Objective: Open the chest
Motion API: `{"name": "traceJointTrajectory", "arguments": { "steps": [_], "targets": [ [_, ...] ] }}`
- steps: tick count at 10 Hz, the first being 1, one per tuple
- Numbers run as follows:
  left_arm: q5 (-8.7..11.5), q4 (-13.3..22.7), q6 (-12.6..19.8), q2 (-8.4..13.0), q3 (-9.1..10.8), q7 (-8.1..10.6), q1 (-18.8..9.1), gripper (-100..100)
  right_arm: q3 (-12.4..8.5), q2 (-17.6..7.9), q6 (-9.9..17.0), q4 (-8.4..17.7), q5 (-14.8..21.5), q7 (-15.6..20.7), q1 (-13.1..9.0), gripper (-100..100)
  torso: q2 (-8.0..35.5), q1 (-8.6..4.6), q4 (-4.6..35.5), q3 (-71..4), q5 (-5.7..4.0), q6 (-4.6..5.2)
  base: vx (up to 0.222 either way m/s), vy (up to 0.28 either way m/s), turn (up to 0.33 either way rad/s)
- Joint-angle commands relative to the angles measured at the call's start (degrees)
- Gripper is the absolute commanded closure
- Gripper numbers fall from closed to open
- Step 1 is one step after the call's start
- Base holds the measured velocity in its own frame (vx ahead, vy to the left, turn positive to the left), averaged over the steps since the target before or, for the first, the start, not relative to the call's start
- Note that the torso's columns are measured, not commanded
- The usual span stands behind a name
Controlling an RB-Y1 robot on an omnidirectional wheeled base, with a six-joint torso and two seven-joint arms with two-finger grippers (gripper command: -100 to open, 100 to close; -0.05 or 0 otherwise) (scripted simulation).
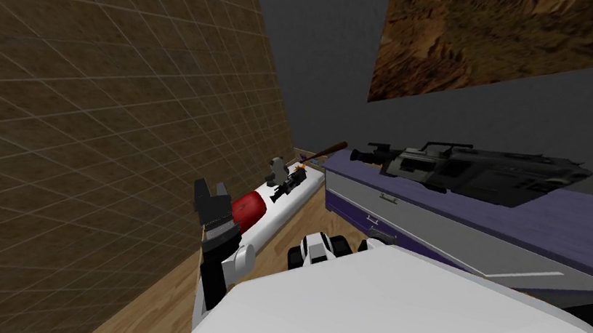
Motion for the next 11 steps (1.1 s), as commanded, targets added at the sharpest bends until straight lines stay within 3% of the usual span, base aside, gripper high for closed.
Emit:
{"name": "traceJointTrajectory", "arguments": {
  "steps": [1,2,7,11],
  "targets": [
    [0.0,0.0,0.0,0.0,0.0,0.0,0.0,0,0.97,-0.33,3.74,3.82,3.29,-1.42,-1.06,-100,0.01,-0.03,0.0,0.01,-0.01,0.0,0.019,0.024,0.149],
    [0.0,0.0,0.0,0.0,0.0,0.0,-0.01,0,0.97,-0.33,4.51,5.17,3.29,-1.42,-1.06,-100,-0.01,0.02,0.01,0.0,0.0,-0.06,0.021,0.021,0.122],
    [0.0,0.0,0.0,0.0,0.0,0.0,0.0,0,3.11,-1.72,12.79,13.58,10.19,-2.8,-3.13,-100,0.02,-0.03,0.01,0.01,-0.01,-0.01,0.022,0.025,0.127],
    [0.0,0.0,0.0,0.0,0.0,0.0,0.0,0,3.75,-2.27,17.73,16.91,12.27,-3.21,-3.76,-100,0.01,0.0,0.02,0.01,0.0,-0.06,0.016,0.015,0.071]
  ]
}}
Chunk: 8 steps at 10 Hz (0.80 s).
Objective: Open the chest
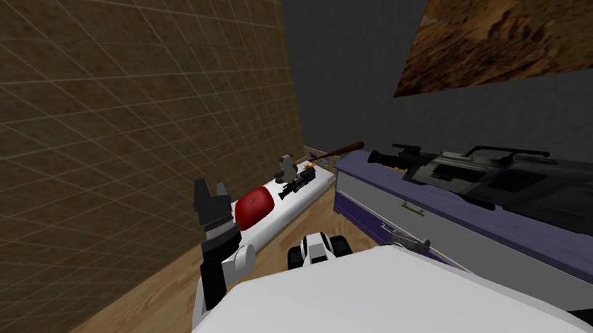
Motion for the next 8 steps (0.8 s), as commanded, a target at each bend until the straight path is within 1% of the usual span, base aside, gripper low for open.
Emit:
{"name": "traceJointTrajectory", "arguments": {
  "steps": [1,2,3,4,5,6,7,8],
  "targets": [
    [0.0,0.0,0.0,0.0,0.0,0.0,0.01,0,1.1,-0.4,4.18,4.82,3.22,-1.41,-1.4,-100,-0.02,0.0,-0.02,-0.01,-0.01,0.04,0.016,0.022,0.13],
    [0.0,0.0,0.0,0.0,0.0,0.0,0.0,0,1.1,-0.4,4.83,5.3,3.22,-1.41,-1.4,-100,-0.01,0.02,-0.01,-0.01,0.01,0.02,0.019,0.017,0.077],
    [0.0,0.0,0.0,0.0,0.0,0.0,0.01,0,1.1,-0.4,4.83,5.93,3.22,-1.41,-1.4,-100,-0.02,0.0,-0.02,-0.02,0.0,0.04,0.013,0.007,-0.005],
    [0.0,0.0,0.0,0.0,0.01,0.0,0.01,0,1.65,-0.95,7.48,8.4,5.01,-1.76,-1.95,-100,0.0,-0.04,-0.01,-0.01,-0.01,0.05,0.011,0.014,0.113],
    [0.0,0.0,0.0,0.0,0.0,0.0,0.0,0,2.15,-1.48,8.88,10.18,6.64,-2.09,-2.46,-100,0.01,-0.01,0.0,0.0,0.0,0.01,0.026,0.025,0.204],
    [0.0,0.0,0.0,0.0,0.0,0.0,0.0,0,2.15,-1.48,9.89,10.65,6.64,-2.09,-2.46,-100,-0.05,0.04,-0.02,-0.03,0.01,0.0,0.028,0.017,0.059],
    [0.0,0.0,0.0,0.0,0.01,0.0,0.01,0,2.6,-1.97,11.79,12.67,8.1,-2.38,-2.9,-100,-0.03,0.0,-0.02,-0.03,0.01,0.06,0.022,0.018,0.084],
    [0.0,0.0,0.0,0.0,0.0,0.0,0.01,0,2.6,-1.97,12.05,12.67,8.1,-2.38,-2.9,-100,-0.01,-0.01,-0.01,-0.01,0.0,0.03,0.015,0.013,0.047]
  ]
}}
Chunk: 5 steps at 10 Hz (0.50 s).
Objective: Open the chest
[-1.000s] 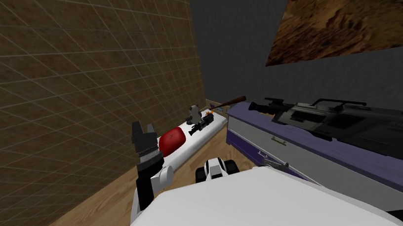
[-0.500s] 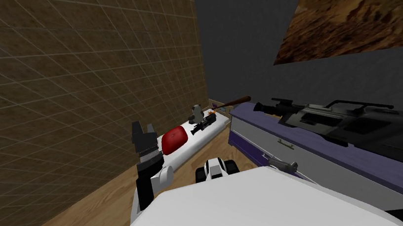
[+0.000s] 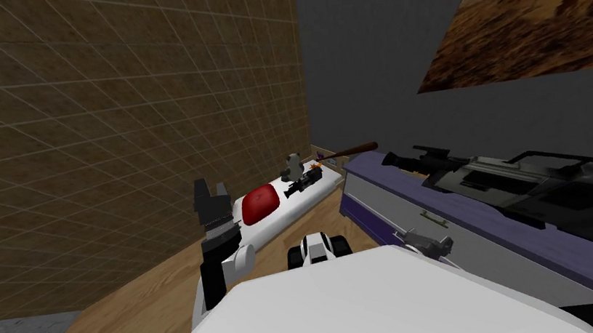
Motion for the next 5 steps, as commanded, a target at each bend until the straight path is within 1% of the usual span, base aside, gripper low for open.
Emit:
{"name": "traceJointTrajectory", "arguments": {
  "steps": [1,3,5],
  "targets": [
    [0.0,0.0,0.0,0.0,0.0,0.0,0.0,0,0.67,-0.67,3.55,2.52,2.07,-0.34,-0.34,-100,0.03,-0.01,0.01,0.02,-0.01,0.01,0.015,0.014,0.084],
    [0.0,0.0,0.0,0.0,0.0,0.0,0.0,0,1.28,-1.35,6.46,5.24,4.04,-0.73,-0.94,-100,0.0,0.01,0.0,0.0,0.0,0.0,0.019,0.016,0.116],
    [0.0,0.0,0.0,0.0,0.0,0.0,0.0,0,1.69,-1.77,8.42,7.03,5.37,-1.0,-1.34,-100,-0.01,0.0,0.0,-0.01,0.0,0.01,0.018,0.013,0.066]
  ]
}}
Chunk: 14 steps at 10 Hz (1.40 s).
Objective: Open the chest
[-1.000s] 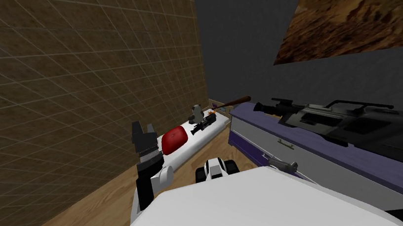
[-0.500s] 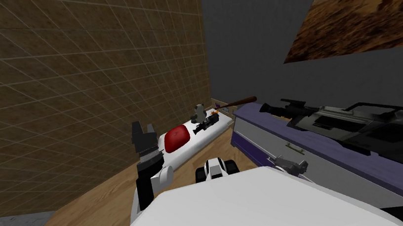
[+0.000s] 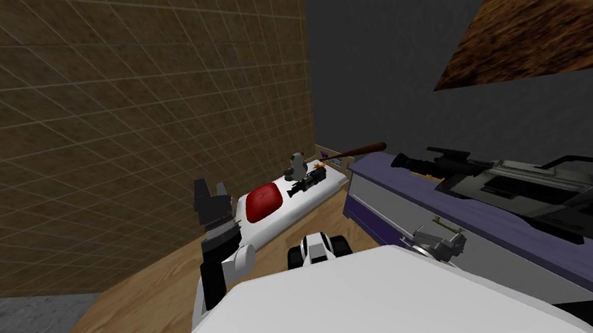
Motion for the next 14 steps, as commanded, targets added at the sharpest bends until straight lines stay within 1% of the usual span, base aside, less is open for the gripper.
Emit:
{"name": "traceJointTrajectory", "arguments": {
  "steps": [1,2,3,4,8,13,14],
  "targets": [
    [0.0,0.0,0.0,0.0,0.0,0.0,0.0,0,0.31,-0.75,1.83,0.07,1.1,0.42,0.29,-100,0.02,-0.01,0.01,0.01,0.0,0.0,0.012,0.007,0.02],
    [0.0,0.0,0.0,0.0,0.0,0.0,0.0,0,0.31,-0.75,1.83,0.07,1.1,0.42,0.29,-100,0.03,-0.02,0.01,0.02,-0.01,0.0,0.0,0.0,0.0],
    [0.0,0.0,0.0,0.0,0.0,0.0,0.0,0,0.29,-0.88,1.84,-0.55,1.05,0.86,0.5,-100,0.04,-0.02,0.01,0.03,-0.01,0.0,0.0,0.0,0.0],
    [0.0,0.0,0.0,0.0,0.0,0.0,0.0,0,-0.34,-0.67,2.52,-1.17,0.04,2.08,0.26,-100,0.04,-0.01,0.01,0.03,0.0,-0.01,-0.052,-0.033,0.185],
    [0.0,0.01,0.01,0.01,0.01,0.0,-0.02,0,-2.87,0.14,5.24,-4.04,-4.04,7.43,-0.6,-100,0.12,-0.18,0.03,0.07,-0.05,0.0,-0.143,-0.096,0.335],
    [0.0,0.01,0.01,0.01,0.0,0.0,-0.02,0,-6.03,1.15,8.64,-7.62,-9.14,14.11,-1.67,-100,-0.05,0.03,-0.01,-0.03,0.01,0.01,-0.16,-0.058,0.318],
    [0.0,0.01,0.01,0.01,0.01,0.0,-0.01,0,-5.6,1.07,8.12,-7.04,-8.46,12.95,-1.53,-100,-0.02,-0.05,0.0,-0.01,-0.01,0.0,-0.069,-0.029,0.059]
  ]
}}
